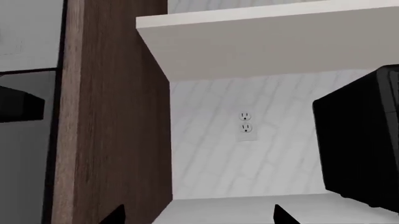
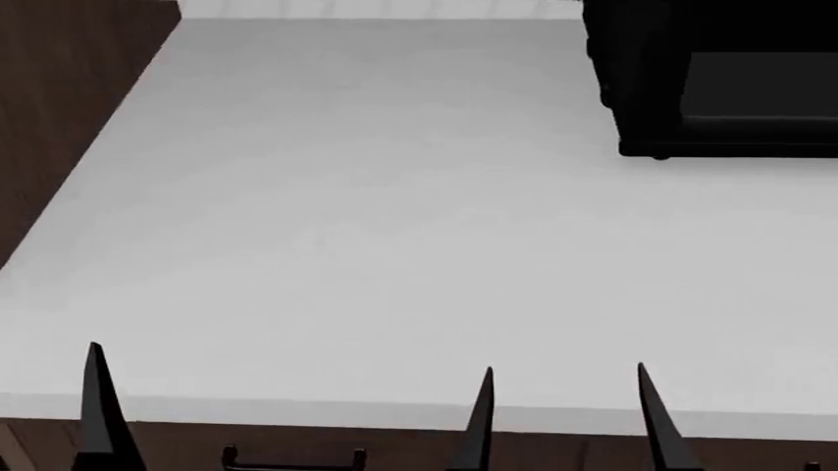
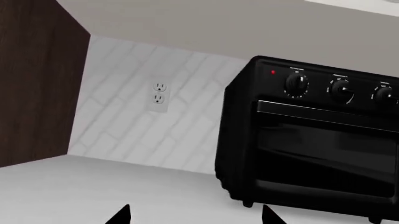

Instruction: Press the start button on the microwave

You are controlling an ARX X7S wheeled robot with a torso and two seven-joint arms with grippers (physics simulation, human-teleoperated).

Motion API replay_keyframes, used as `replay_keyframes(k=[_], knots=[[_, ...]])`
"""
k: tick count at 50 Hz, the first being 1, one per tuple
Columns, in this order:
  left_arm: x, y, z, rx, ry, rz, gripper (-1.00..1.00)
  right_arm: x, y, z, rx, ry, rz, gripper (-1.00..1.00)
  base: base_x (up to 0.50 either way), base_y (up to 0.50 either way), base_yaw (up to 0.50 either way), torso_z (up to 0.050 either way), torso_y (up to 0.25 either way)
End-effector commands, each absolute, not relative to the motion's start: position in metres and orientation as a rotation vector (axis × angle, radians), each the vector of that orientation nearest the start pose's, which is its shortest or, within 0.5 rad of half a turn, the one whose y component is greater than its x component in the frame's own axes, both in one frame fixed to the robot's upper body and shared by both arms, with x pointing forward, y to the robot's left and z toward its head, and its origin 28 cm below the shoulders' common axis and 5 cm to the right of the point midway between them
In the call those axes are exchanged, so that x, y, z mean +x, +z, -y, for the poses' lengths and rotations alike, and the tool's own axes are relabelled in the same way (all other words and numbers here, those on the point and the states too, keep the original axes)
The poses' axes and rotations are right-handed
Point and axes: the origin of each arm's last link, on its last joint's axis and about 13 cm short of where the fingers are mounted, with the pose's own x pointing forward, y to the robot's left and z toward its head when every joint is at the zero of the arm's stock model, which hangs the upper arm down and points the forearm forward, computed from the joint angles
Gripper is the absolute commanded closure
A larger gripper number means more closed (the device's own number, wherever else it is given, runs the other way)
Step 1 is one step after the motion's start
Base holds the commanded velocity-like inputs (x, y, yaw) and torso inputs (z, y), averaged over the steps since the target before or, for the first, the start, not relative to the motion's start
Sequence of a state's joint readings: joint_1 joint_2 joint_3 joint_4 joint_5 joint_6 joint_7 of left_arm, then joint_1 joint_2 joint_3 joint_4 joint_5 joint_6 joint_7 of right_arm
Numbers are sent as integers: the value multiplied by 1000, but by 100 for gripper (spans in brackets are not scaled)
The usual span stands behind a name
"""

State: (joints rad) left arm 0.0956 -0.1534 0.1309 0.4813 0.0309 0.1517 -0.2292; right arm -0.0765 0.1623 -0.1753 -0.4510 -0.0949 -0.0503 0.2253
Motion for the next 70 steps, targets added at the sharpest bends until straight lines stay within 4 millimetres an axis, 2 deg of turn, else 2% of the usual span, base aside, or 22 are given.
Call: replay_keyframes(k=[1,70], knots=[[184,104,-203,71,50,540,-100,188,94,91,-150,-21,440,-100,0,500,0,0,0],[172,107,-202,87,50,551,-100,176,94,91,-132,-34,464,-100,0,500,0,0,0]])
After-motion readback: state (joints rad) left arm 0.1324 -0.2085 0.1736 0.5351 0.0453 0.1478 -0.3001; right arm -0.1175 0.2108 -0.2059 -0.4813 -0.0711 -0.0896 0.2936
